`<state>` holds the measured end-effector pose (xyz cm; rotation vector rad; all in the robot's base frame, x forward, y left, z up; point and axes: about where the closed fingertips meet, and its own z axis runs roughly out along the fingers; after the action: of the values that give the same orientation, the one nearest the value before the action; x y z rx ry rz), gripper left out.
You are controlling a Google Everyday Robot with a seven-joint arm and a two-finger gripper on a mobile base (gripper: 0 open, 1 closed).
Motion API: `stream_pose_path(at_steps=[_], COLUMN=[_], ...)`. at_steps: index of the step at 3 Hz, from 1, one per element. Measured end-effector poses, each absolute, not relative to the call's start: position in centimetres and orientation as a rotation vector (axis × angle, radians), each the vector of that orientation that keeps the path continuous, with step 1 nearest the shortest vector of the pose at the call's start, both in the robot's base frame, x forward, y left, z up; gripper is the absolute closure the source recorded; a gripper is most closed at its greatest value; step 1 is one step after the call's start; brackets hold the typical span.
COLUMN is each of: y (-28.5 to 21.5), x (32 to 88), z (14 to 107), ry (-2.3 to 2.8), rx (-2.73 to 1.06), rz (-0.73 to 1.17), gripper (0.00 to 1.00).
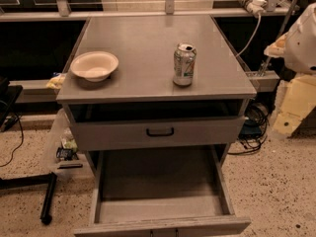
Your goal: Place 7up can into middle drawer
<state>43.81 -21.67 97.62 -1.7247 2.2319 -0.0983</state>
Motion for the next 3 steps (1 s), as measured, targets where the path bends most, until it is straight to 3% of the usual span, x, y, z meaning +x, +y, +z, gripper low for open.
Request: stream_pose_path(at_steps=[1,3], y=[-21.7,-20.9], x=[43.8,49.3], z=[97.6,96.1], ry=[2.232,2.158], rx=[-1.725,-1.684], rz=[-0.098,-0.157], gripper=[0.00,0.00])
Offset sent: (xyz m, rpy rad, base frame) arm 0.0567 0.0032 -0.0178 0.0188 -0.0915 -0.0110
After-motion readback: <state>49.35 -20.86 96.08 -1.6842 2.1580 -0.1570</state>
